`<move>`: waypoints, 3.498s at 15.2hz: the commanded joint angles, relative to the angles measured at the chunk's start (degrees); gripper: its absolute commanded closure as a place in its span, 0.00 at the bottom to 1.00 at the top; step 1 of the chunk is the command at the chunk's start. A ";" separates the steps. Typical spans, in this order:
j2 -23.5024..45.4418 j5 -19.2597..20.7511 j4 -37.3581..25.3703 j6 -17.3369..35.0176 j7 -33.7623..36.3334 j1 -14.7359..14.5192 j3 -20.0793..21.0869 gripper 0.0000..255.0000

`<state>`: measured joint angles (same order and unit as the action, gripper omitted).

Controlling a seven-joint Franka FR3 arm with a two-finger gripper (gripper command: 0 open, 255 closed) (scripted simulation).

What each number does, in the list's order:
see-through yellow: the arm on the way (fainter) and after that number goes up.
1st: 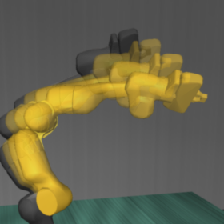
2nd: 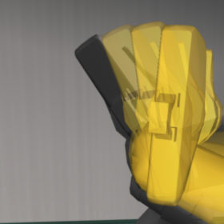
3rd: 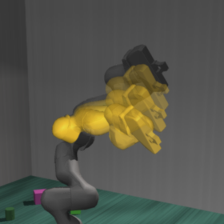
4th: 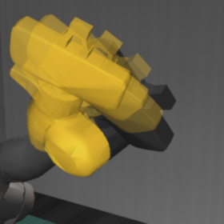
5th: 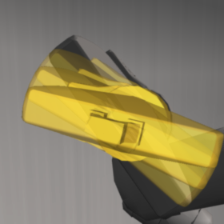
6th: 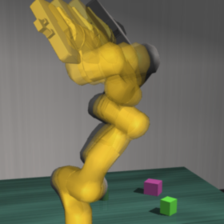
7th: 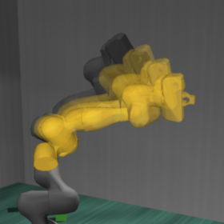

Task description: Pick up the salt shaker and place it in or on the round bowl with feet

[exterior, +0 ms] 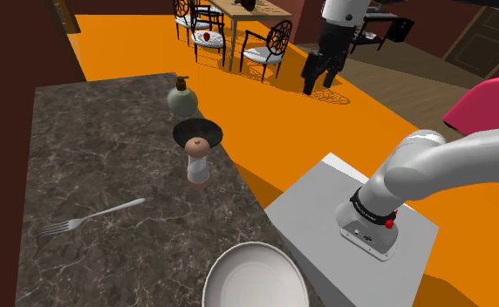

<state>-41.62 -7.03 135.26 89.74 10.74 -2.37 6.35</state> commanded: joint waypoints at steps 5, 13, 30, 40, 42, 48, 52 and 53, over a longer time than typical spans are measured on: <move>8.77 -2.27 -3.05 5.93 8.15 -1.58 8.17 0.00; 23.77 -0.39 -11.27 12.07 19.74 -2.33 18.18 0.00; 55.91 16.46 -31.88 16.20 41.71 -8.52 27.01 0.00; 56.30 16.84 -29.55 18.84 41.97 -8.43 26.84 0.00; 56.31 16.84 -29.57 18.83 41.97 -8.43 26.84 1.00; 56.32 16.85 -29.59 18.82 41.96 -8.43 26.83 1.00; 56.00 16.63 -29.98 18.17 41.82 -8.38 26.91 1.00; 55.72 16.45 -30.44 17.48 41.69 -8.34 26.96 1.00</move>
<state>14.30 9.55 105.13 107.69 52.53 -10.74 33.27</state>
